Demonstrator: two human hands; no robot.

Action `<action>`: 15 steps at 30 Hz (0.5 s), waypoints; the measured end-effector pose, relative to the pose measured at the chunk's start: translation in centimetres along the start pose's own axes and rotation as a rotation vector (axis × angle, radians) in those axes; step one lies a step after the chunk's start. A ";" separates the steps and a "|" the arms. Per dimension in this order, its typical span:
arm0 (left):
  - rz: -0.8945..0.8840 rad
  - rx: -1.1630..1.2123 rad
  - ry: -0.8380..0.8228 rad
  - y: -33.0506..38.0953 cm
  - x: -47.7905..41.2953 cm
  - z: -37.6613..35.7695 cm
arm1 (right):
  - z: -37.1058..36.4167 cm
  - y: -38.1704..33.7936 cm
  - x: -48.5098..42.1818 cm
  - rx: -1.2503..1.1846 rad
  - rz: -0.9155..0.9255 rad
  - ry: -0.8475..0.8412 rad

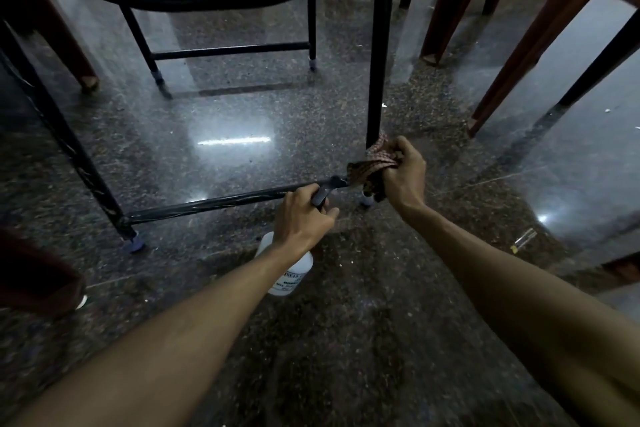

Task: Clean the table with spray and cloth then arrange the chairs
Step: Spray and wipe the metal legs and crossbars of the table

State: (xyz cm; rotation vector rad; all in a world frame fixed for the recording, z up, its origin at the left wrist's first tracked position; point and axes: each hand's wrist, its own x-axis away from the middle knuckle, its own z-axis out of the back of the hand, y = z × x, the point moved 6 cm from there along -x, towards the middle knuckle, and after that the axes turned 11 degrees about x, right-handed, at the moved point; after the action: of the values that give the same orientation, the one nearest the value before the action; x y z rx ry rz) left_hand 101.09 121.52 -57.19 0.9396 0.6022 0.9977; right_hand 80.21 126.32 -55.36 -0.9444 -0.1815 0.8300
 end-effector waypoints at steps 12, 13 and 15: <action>-0.004 0.021 0.041 -2.7 0.7 3.0 | -2.2 2.0 2.5 0.212 0.018 -0.023; -0.006 0.026 0.031 -2.8 0.9 3.2 | -2.1 2.3 3.1 0.212 0.016 -0.025; -0.004 0.022 0.052 -3.4 0.7 4.0 | -1.7 1.3 3.3 0.214 0.077 0.063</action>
State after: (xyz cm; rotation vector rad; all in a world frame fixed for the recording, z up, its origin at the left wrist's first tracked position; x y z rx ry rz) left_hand 105.98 119.95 -58.21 0.9335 0.6598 1.0165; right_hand 82.57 127.93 -58.08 -0.7787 -0.0011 0.8702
